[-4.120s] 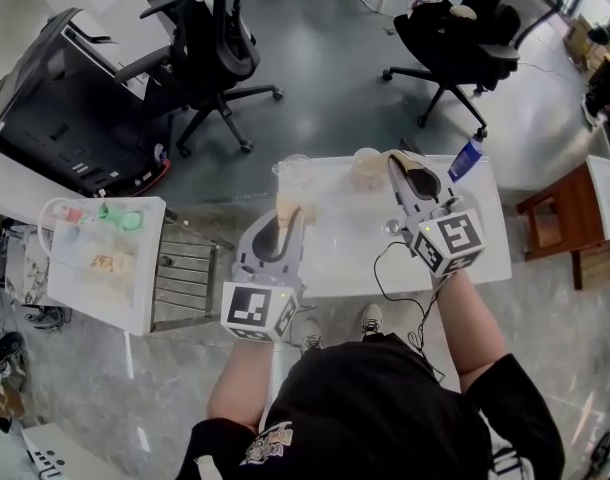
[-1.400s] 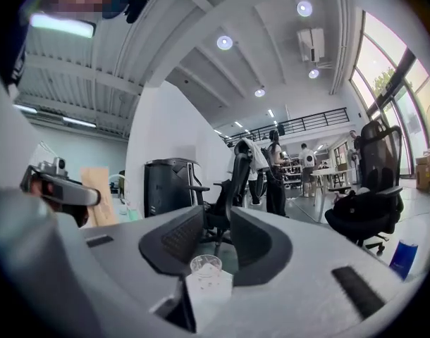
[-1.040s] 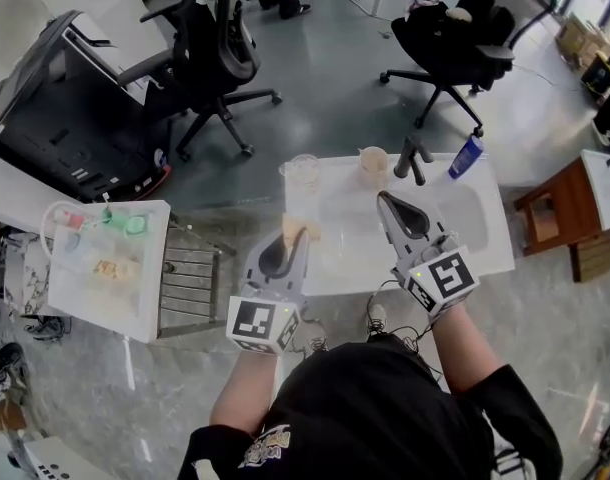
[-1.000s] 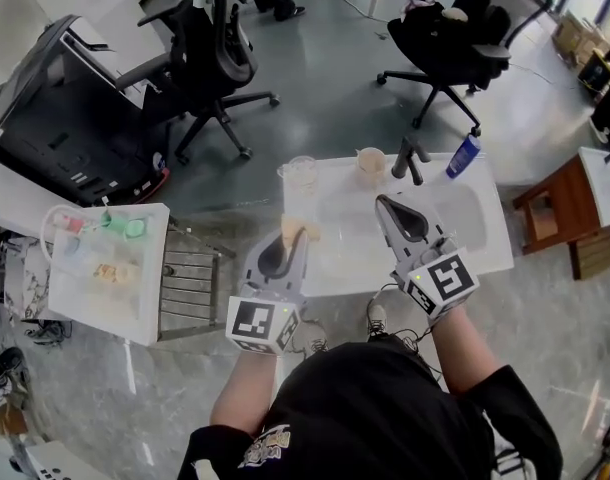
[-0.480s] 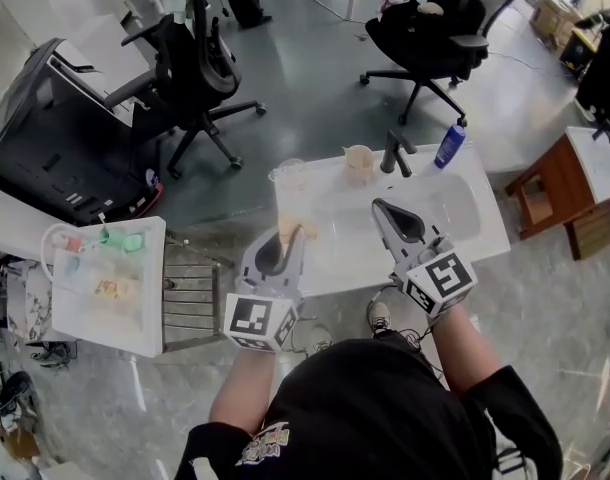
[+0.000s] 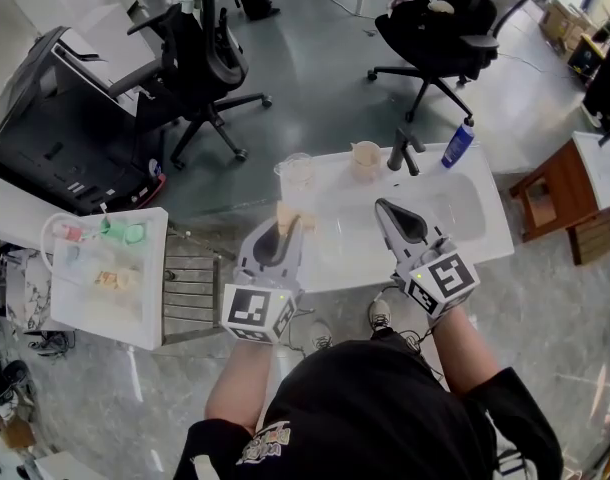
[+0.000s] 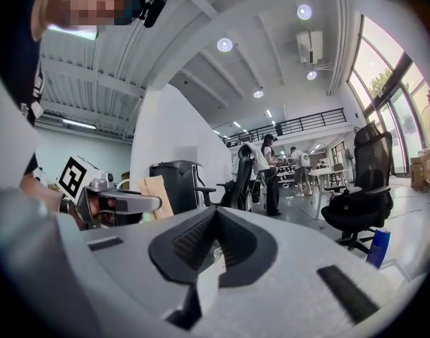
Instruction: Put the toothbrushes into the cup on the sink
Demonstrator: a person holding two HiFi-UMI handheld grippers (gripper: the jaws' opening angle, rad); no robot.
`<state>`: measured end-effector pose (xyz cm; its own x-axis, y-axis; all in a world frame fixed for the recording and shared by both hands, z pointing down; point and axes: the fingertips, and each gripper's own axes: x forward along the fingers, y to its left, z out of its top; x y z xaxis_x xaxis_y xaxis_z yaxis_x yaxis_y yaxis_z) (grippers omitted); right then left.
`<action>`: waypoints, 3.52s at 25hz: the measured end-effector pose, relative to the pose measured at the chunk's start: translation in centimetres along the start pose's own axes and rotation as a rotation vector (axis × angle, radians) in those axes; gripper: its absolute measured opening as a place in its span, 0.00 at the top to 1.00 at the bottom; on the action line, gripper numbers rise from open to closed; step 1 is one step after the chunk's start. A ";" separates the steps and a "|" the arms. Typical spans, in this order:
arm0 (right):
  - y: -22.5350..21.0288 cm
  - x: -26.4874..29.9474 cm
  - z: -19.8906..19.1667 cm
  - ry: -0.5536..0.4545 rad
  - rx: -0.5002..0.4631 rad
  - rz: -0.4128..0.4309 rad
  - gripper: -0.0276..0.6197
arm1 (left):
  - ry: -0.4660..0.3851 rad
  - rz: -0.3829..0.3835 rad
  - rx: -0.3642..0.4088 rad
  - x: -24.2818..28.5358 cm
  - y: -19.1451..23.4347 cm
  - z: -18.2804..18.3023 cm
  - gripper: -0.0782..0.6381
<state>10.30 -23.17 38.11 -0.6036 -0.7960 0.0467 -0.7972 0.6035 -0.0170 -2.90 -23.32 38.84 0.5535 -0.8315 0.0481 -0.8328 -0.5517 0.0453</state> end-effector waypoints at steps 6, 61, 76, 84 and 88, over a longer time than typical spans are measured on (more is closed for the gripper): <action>-0.4 0.6 -1.6 0.027 0.027 0.002 0.95 | -0.036 0.043 0.015 2.1 2.6 0.3 0.81; -4.4 7.8 -7.0 0.147 0.123 0.005 0.95 | 0.147 0.182 -0.049 13.6 14.3 -12.9 0.66; -0.3 7.4 -5.4 0.107 0.102 -0.042 0.95 | -0.024 0.119 0.004 6.7 12.9 -4.4 0.63; 3.4 5.3 -4.4 0.077 0.075 -0.112 0.95 | -0.062 0.022 -0.023 1.1 10.6 -2.4 0.85; 4.7 4.0 -3.8 0.057 0.076 -0.129 0.95 | -0.026 -0.026 -0.026 -0.8 8.7 -3.0 0.88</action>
<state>4.20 -23.34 41.97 -0.4962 -0.8613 0.1095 -0.8680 0.4896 -0.0823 -10.61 -27.26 42.15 0.5742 -0.8185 0.0204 -0.8174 -0.5716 0.0718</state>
